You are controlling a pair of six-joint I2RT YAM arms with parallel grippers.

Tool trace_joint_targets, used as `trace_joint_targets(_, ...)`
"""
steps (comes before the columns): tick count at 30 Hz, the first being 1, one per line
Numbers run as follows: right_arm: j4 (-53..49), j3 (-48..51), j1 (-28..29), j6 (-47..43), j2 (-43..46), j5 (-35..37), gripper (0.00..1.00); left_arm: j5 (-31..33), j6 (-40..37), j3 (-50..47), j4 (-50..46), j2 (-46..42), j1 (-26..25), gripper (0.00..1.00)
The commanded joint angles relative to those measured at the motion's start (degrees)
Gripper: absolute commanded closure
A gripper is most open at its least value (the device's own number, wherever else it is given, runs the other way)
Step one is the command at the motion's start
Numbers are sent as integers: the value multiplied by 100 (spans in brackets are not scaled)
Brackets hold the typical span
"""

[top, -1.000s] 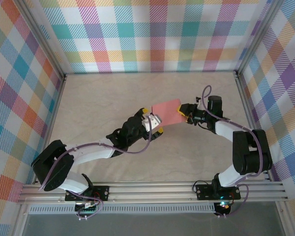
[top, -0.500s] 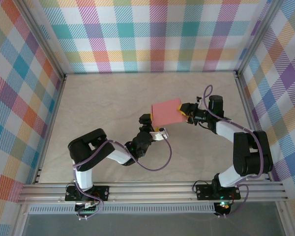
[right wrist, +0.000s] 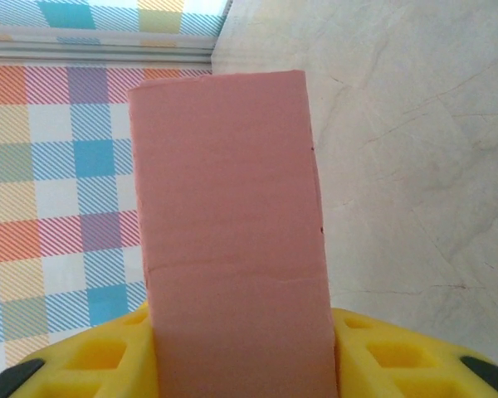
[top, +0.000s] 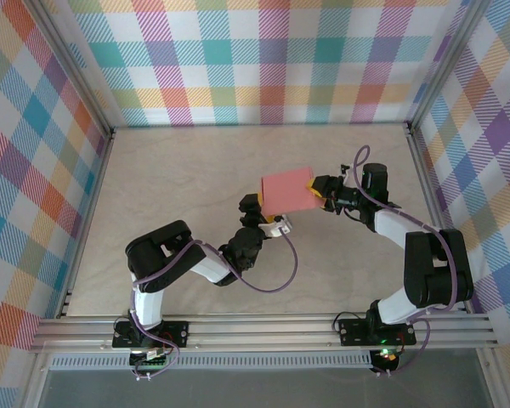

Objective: Fold the paper box

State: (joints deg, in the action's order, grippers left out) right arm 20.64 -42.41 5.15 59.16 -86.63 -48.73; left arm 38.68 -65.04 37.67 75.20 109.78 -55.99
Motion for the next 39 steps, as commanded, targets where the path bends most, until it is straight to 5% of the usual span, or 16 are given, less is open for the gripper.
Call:
trace_joint_targets(1,310,109,-43,127,202,-177,56,-96,145,52,241,78,50,14)
trace_joint_targets(17,321,138,-40,175,340,-233,56,-128,152,65,223,55,70,47)
trace_joint_targets(39,162,94,-46,135,360,-156,43,-255,583,78,-532,-222,105,61)
